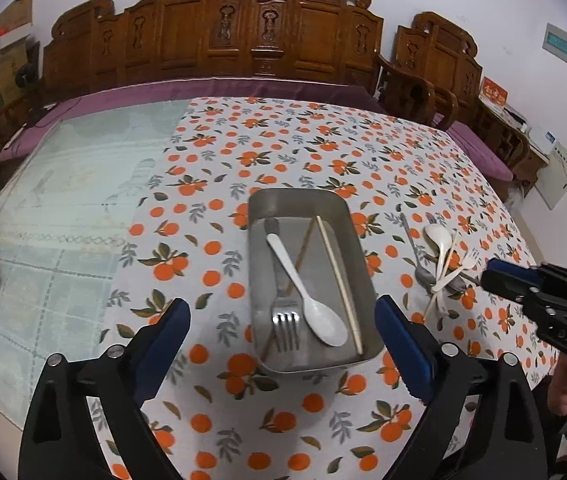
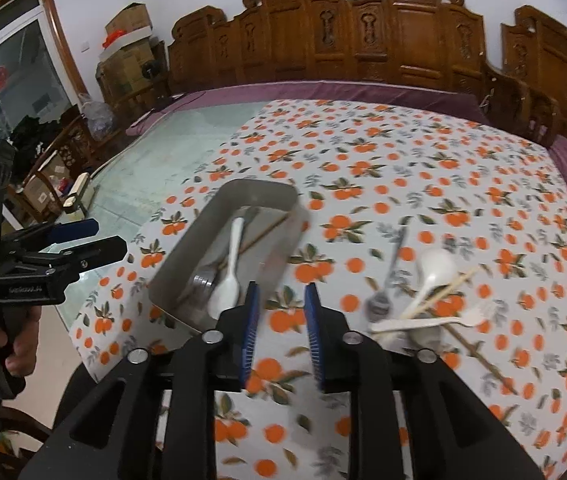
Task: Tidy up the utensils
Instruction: 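Lower the white plastic fork into the tray and open the right tool, then move both tools to the utensil pile and grasp a white plastic fork with the left tool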
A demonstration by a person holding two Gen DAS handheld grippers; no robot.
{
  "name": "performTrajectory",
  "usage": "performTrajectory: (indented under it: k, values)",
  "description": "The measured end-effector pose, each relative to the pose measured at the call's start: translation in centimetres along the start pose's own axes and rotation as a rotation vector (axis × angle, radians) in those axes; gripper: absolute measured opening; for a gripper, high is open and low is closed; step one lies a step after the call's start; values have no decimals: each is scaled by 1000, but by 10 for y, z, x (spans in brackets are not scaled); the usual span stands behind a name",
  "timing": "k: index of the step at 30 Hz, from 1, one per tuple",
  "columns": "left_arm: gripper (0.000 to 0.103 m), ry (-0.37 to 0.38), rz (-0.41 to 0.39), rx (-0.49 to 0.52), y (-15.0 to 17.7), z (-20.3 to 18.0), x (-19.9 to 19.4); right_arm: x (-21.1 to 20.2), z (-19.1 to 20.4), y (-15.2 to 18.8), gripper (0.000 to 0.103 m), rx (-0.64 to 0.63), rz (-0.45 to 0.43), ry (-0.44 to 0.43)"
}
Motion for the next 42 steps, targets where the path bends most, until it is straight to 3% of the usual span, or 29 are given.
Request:
performTrajectory:
  k: [2,15,31,35,40,42]
  values:
    - [91,-2,0,7,0,-7,1,-9,-10,4,38,3,-10,16]
    - [91,32,9,42,-2,-53,13,-34,-82,40,41,30,16,107]
    - [91,157,86,159,3,-143,69,-24,-141,72,42,115,81,154]
    - [78,185,119,207,2,-165,89,-24,-151,80,42,136,88,153]
    - [52,239,185,258,5,-193,122,-25,-163,89,42,161,91,150]
    - [49,241,194,280,6,-200,131,-25,-167,92,42,172,90,146]
Point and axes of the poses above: each gripper's, at about its wrist camera, not at the fingertips, and x roughly the way its jaws point, z to its left, y to its underside, the point moved 7 cm from there along x, roughly the way its jaws point, and after that the axes turned 2 degrees about z, right-handed, at the moved point
